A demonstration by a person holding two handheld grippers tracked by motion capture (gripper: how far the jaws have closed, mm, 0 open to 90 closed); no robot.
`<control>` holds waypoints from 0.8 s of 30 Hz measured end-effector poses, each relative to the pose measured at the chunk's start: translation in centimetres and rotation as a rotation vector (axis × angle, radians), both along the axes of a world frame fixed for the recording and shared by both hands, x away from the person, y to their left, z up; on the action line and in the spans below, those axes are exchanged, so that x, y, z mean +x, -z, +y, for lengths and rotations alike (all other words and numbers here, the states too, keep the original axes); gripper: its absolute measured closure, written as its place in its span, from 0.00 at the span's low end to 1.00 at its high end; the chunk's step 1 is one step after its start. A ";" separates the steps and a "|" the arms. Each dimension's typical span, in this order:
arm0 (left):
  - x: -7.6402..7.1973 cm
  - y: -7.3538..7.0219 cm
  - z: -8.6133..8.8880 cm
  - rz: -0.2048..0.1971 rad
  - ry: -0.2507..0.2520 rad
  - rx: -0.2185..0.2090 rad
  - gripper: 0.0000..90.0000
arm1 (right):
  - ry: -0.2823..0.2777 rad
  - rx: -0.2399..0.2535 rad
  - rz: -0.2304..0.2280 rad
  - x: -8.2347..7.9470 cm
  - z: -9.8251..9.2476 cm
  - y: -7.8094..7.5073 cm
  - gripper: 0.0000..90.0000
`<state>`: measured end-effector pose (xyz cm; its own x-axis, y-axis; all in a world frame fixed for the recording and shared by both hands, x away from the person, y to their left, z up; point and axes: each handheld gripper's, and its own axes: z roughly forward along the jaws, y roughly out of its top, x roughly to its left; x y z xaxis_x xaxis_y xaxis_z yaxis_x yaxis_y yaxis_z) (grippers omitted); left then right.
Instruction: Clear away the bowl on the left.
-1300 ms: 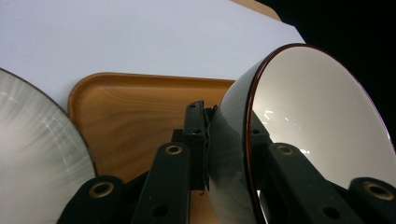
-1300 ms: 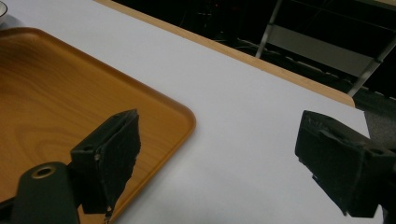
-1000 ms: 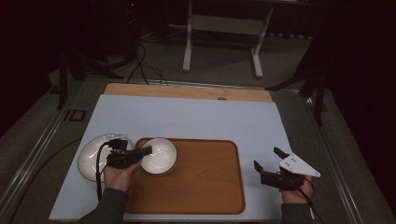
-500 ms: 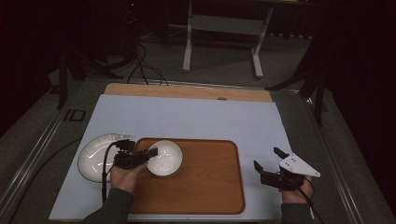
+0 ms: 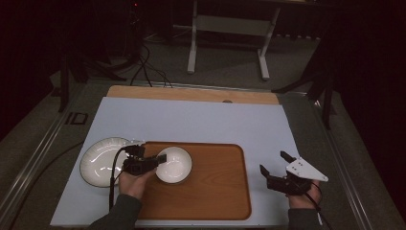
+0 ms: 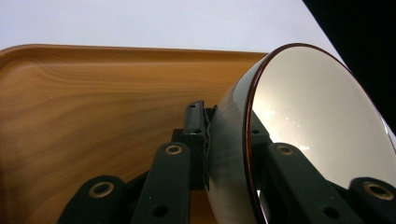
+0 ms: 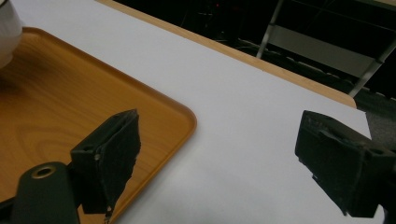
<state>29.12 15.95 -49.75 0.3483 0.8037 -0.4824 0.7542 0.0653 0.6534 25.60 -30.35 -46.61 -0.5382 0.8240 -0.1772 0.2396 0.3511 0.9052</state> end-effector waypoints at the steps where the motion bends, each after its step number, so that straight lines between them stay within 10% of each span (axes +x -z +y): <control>1: 0.0 0.1 -0.1 -0.001 0.003 0.006 0.87 | -0.001 0.000 0.000 0.0 0.0 0.0 0.15; 24: 0.3 1.8 -2.4 0.037 0.017 0.056 0.87 | 0.001 0.001 -0.002 0.0 -0.1 0.0 0.15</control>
